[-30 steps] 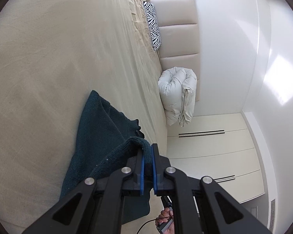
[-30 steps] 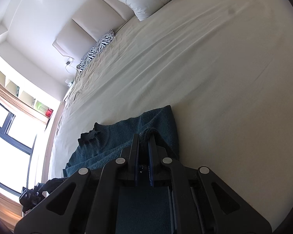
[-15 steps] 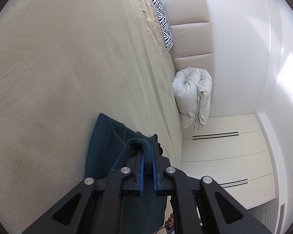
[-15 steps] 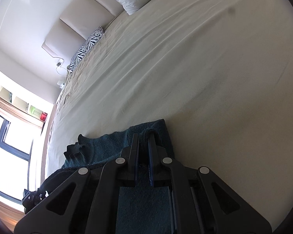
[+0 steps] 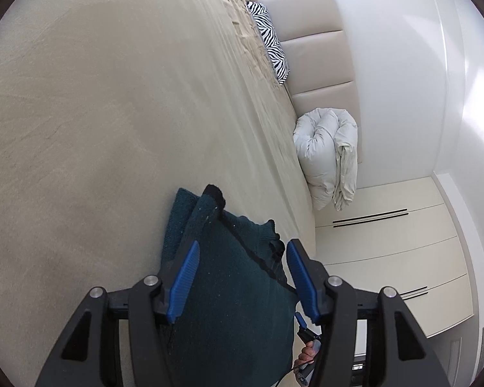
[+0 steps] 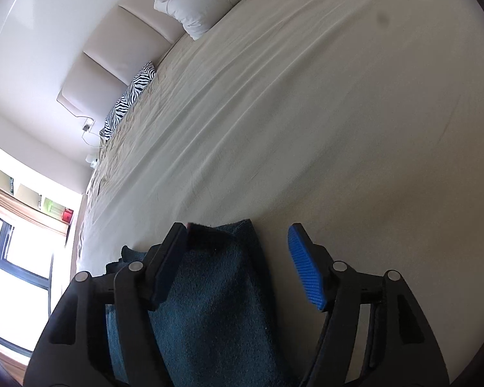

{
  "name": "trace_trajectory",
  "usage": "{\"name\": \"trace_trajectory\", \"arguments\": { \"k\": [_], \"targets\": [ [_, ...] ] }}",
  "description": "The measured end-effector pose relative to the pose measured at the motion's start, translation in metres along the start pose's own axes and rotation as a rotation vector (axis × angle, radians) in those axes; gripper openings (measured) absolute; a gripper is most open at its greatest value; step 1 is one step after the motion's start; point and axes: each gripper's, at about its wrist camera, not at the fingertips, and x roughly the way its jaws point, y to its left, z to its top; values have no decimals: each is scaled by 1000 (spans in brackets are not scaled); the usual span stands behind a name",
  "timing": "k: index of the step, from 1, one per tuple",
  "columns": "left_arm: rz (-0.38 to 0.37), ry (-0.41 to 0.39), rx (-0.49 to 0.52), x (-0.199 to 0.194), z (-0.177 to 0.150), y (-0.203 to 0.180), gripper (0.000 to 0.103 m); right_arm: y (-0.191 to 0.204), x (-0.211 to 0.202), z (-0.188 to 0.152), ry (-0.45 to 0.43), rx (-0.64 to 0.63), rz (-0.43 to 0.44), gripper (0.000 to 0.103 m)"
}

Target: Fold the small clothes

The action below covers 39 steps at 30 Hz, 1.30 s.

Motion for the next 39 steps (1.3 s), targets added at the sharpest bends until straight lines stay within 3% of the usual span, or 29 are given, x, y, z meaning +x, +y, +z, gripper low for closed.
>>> {"name": "trace_trajectory", "arguments": {
  "k": [5, 12, 19, 24, 35, 39],
  "targets": [
    [30, -13, 87, -28, -28, -6, 61, 1, -21, -9, 5, -95, -37, 65],
    [115, -1, 242, -53, -77, -15, 62, 7, -54, -52, 51, -300, -89, 62],
    [197, 25, 292, -56, -113, -1, 62, -8, -86, -98, 75, -338, -98, 60],
    [235, 18, 303, -54, -121, 7, 62, -22, -95, -110, 95, -341, -96, 46],
    [309, -5, 409, -51, -131, -6, 40, -15, -96, -120, 110, -417, -116, 30],
    [314, -4, 421, -49, -131, -7, 28, -14, -95, -120, 108, -440, -132, 16]
  ]
}}
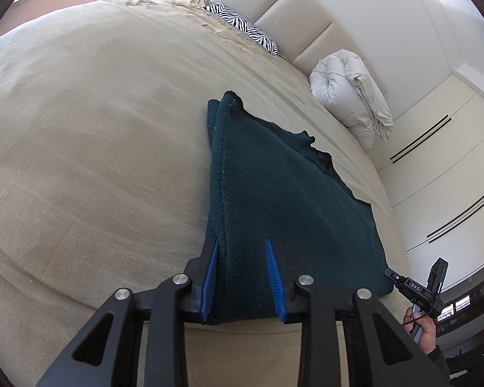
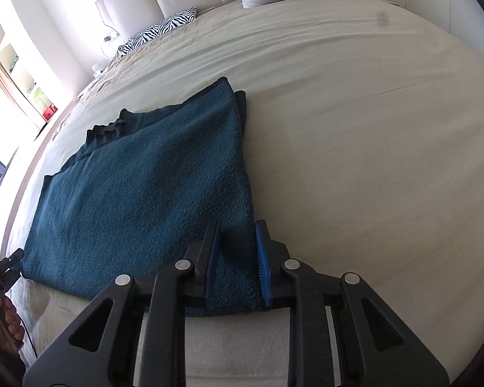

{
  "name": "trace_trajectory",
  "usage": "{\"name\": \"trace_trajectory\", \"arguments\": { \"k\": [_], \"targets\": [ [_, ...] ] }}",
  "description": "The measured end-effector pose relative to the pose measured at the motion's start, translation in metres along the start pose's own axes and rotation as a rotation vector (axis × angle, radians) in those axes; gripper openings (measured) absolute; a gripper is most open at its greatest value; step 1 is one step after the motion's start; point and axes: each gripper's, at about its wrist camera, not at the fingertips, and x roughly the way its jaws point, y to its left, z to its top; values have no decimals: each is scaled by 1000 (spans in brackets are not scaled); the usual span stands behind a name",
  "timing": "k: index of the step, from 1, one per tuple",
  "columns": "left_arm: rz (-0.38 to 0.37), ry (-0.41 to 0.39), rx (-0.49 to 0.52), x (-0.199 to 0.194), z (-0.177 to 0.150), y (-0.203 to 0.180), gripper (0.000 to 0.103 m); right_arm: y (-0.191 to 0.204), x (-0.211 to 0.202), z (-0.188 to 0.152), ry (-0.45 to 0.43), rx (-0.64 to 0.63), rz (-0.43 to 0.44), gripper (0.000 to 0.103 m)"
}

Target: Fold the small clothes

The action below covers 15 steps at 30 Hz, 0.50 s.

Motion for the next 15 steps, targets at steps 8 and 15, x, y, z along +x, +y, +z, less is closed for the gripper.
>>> {"name": "trace_trajectory", "arguments": {
  "k": [8, 15],
  "targets": [
    [7, 20, 5, 6, 3, -1, 25, -20, 4, 3, 27, 97, 51, 16],
    [33, 49, 64, 13, 3, -10, 11, -9, 0, 5, 8, 27, 12, 5]
  ]
}}
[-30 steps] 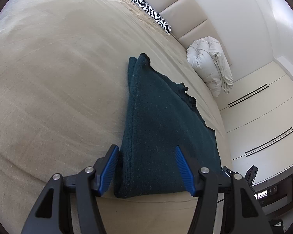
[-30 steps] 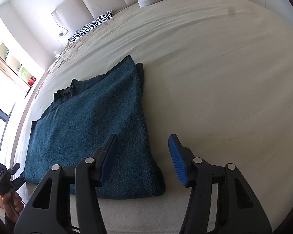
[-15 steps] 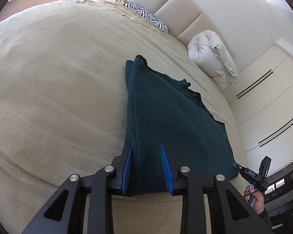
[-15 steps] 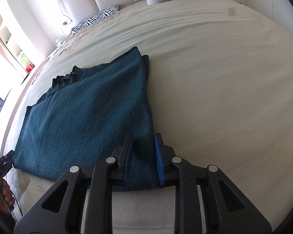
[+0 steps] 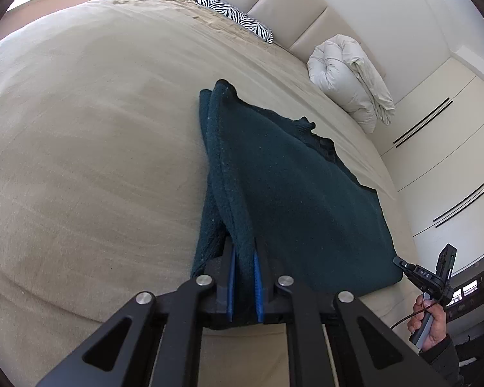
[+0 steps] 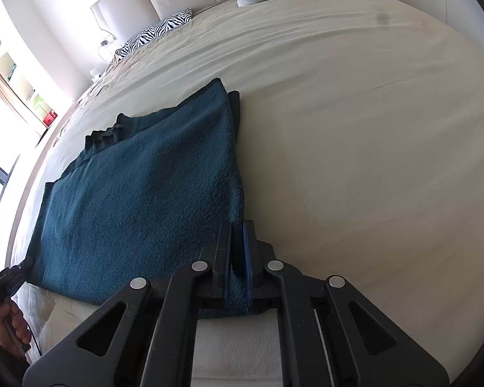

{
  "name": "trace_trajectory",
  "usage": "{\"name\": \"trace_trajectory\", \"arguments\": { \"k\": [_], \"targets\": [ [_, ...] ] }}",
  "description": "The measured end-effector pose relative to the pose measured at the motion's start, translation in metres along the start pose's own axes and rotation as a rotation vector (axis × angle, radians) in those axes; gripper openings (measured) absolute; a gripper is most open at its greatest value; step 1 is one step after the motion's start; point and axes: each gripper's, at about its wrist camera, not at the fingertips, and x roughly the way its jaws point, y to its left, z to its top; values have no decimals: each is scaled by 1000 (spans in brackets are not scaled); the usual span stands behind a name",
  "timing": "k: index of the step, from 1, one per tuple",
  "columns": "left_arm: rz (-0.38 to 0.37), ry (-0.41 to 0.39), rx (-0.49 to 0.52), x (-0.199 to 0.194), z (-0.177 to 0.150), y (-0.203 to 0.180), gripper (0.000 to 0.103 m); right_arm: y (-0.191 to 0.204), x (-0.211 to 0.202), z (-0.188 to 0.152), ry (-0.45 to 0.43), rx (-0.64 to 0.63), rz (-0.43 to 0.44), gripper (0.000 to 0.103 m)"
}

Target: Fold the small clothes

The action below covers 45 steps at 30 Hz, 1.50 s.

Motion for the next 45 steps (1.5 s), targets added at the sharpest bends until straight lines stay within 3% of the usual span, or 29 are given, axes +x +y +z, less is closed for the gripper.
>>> {"name": "trace_trajectory", "arguments": {
  "k": [13, 28, 37, 42, 45],
  "targets": [
    [24, 23, 26, -2, -6, 7, 9, -13, -11, -13, -5, 50, 25, 5],
    [-10, 27, -12, 3, -5, 17, 9, -22, -3, -25, 2, 83, 35, 5],
    [-7, 22, -18, 1, -9, 21, 9, -17, 2, -25, 6, 35, 8, 5],
    [-6, 13, -16, -9, -6, 18, 15, -16, -8, -20, 6, 48, 13, 8],
    [60, -42, 25, -31, -4, 6, 29, -19, -33, -16, -69, 87, -11, 9]
  ]
}}
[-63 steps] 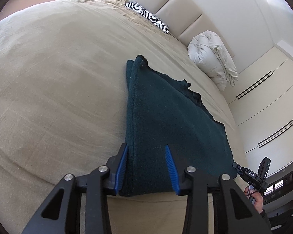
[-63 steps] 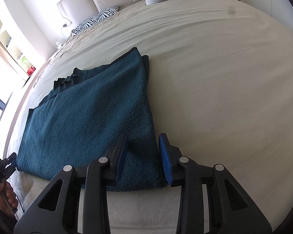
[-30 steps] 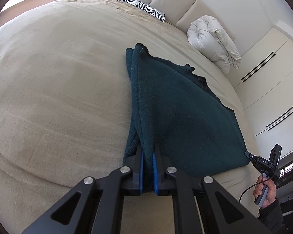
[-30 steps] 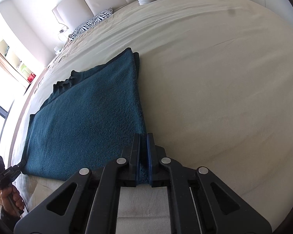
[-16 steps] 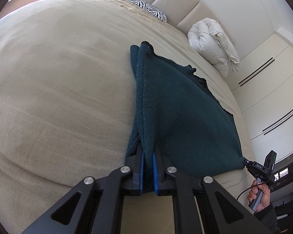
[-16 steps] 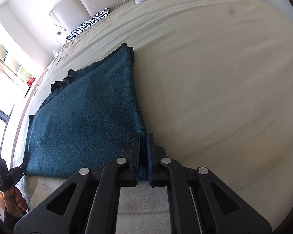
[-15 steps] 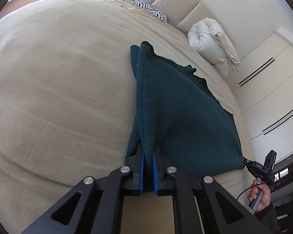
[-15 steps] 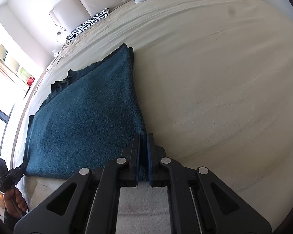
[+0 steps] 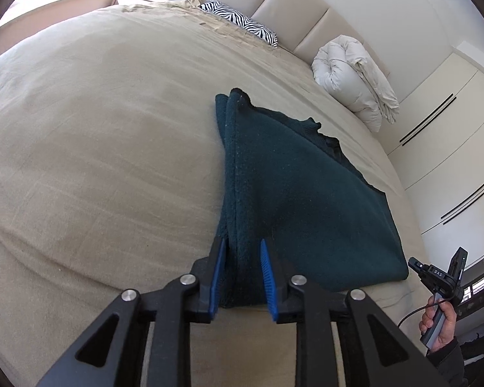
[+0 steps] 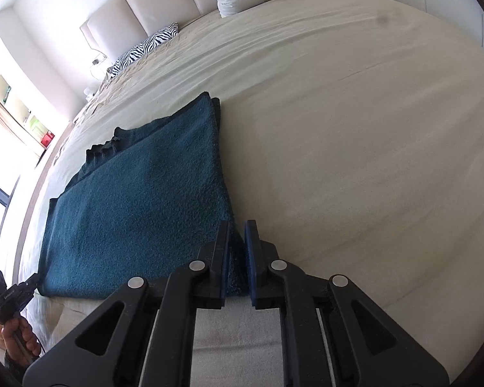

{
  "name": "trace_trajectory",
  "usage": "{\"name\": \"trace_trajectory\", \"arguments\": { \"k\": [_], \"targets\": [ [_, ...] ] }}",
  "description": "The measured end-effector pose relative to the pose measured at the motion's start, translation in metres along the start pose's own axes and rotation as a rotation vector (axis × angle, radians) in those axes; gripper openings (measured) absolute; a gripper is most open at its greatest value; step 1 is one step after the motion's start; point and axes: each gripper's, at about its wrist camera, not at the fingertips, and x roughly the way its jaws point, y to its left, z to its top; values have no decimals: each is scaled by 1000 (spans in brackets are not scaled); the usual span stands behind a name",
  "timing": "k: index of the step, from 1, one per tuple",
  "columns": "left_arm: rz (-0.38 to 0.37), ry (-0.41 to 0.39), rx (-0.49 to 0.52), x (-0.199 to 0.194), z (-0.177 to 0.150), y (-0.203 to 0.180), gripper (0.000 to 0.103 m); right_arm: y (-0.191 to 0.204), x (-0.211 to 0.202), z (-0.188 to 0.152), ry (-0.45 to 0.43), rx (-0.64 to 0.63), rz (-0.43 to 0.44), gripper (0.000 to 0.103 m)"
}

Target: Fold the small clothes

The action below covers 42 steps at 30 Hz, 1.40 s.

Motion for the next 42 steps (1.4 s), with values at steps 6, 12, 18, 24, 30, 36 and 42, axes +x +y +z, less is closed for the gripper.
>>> {"name": "trace_trajectory", "arguments": {
  "k": [6, 12, 18, 24, 30, 36, 42],
  "targets": [
    [38, -64, 165, -15, 18, -58, 53, 26, -22, 11, -33, 31, 102, 9],
    [96, -9, 332, 59, 47, -131, 64, 117, 33, 18, 100, 9, 350, 9],
    [275, 75, 379, 137, 65, -131, 63, 178, 102, 25, 198, 66, 502, 14],
    [296, 75, 385, 149, 52, -114, 65, 176, 150, 28, 239, 184, 584, 56],
    [298, 65, 393, 149, 49, -114, 66, 114, 150, 53, 162, 324, 613, 43],
    [294, 58, 395, 149, 47, -112, 66, 24, 135, 77, 13, 487, 453, 33],
    [290, 46, 396, 149, 44, -112, 66, -13, 98, 75, -88, 531, 312, 42]
  ]
}}
